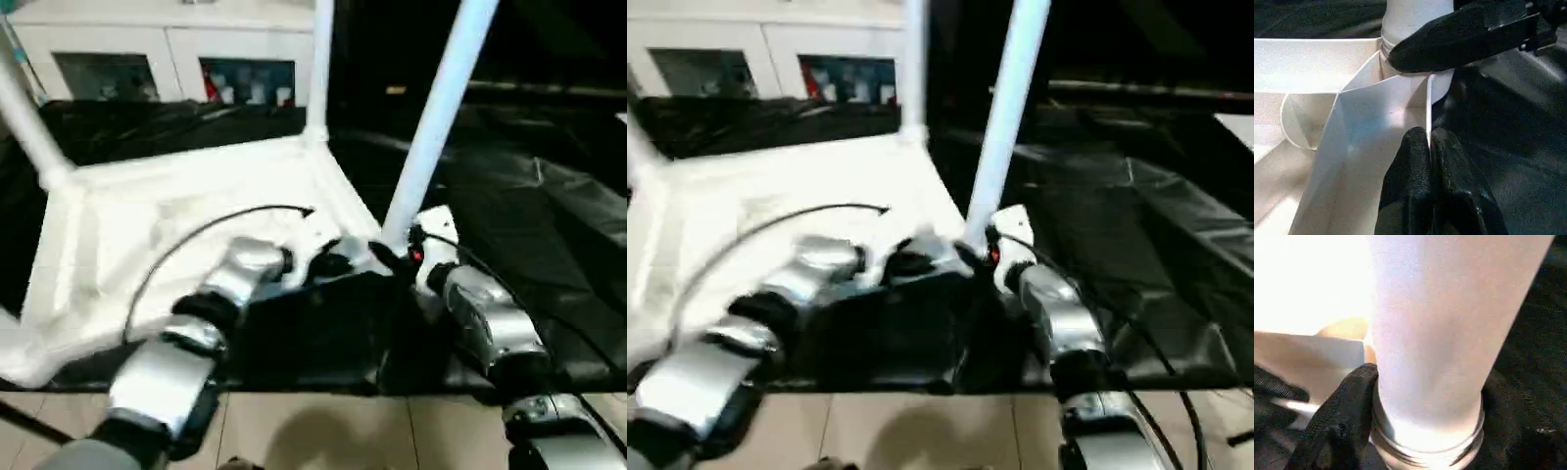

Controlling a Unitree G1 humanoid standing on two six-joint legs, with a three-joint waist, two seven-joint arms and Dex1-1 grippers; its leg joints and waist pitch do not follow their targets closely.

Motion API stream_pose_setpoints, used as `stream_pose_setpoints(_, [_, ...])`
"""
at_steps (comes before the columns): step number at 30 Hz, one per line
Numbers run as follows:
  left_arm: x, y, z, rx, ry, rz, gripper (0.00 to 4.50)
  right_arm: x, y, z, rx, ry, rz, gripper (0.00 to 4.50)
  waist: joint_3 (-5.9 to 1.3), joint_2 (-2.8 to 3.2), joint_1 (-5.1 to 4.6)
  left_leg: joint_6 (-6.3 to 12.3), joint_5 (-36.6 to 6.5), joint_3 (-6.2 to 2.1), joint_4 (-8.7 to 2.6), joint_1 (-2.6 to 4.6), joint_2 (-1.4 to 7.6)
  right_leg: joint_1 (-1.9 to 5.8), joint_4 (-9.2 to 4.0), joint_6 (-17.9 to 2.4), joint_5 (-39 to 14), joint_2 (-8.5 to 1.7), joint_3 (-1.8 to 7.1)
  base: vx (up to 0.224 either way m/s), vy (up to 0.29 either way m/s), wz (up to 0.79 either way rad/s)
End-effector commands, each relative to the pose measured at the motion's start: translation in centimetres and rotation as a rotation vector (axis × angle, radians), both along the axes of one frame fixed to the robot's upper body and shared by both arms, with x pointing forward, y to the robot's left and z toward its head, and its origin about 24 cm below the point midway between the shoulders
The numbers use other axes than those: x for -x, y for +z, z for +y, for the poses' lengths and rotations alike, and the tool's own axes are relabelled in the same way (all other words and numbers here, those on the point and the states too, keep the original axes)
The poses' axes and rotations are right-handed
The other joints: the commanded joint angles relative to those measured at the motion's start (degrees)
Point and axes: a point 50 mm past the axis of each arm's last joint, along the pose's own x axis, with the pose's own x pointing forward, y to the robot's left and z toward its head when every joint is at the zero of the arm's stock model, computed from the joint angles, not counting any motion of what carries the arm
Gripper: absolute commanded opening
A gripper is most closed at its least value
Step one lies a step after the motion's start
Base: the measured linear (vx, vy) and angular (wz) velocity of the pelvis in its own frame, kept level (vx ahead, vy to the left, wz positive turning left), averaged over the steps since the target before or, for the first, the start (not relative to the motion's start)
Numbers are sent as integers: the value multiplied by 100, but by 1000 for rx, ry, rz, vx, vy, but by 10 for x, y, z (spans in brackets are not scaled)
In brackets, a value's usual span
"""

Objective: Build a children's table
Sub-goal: Rotate leg to tighten

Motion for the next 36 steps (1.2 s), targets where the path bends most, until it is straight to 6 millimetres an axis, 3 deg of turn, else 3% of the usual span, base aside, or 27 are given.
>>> stream_pose_setpoints(1, [-3,3,-14,52,110,-14,0,7,-27,6,-16,-179,142,270,-347,-32,-36,13,-1968,-158,-441,172,226,152,-484,-1108,-2232,-335,207,0,0,0])
stream_pose_setpoints(5, [0,3,-33,68,128,-27,0,4,-24,32,-39,-178,129,270,-340,-13,-58,-64,-2143,-172,-461,186,225,138,-515,-1012,-2321,-325,195,0,0,0])
stream_pose_setpoints(8, [0,2,-33,51,119,-44,0,2,-20,35,-53,-160,93,270,-345,-19,-53,-8,-2116,-170,-466,172,218,148,-524,-964,-2243,-326,200,0,0,0])
stream_pose_setpoints(9, [0,1,-32,46,116,-49,0,1,-17,35,-60,-157,76,325,-350,-20,-51,13,-2099,-168,-462,171,218,149,-521,-963,-2207,-331,202,0,0,0])
stream_pose_setpoints(17, [2,0,-17,19,39,-69,0,-6,0,12,1,-98,-22,377,-364,-37,-44,163,-1816,-154,-451,128,218,186,-480,-1057,-1872,-335,204,0,0,0])
stream_pose_setpoints(24, [2,2,5,-21,-75,-63,0,8,16,-20,186,308,-2,377,-382,-75,29,452,-1361,-122,-392,92,220,254,-423,-1131,-1386,-320,192,0,0,0])
stream_pose_setpoints(28, [3,7,11,-7,-168,-44,0,16,24,-36,236,455,26,377,-404,-77,54,564,-1103,-110,-359,77,244,263,-346,-1355,-989,-316,176,0,0,0])
stream_pose_setpoints(31, [6,10,12,20,-235,-21,0,17,31,-41,216,495,26,377,-409,-89,78,676,-960,-99,-336,67,249,276,-303,-1527,-712,-314,173,0,0,0])
stream_pose_setpoints(36, [11,12,10,57,-324,12,0,19,35,-39,179,546,18,377,-404,-92,159,633,-1081,-86,-336,111,274,241,-318,-1574,-918,-332,184,0,0,0])
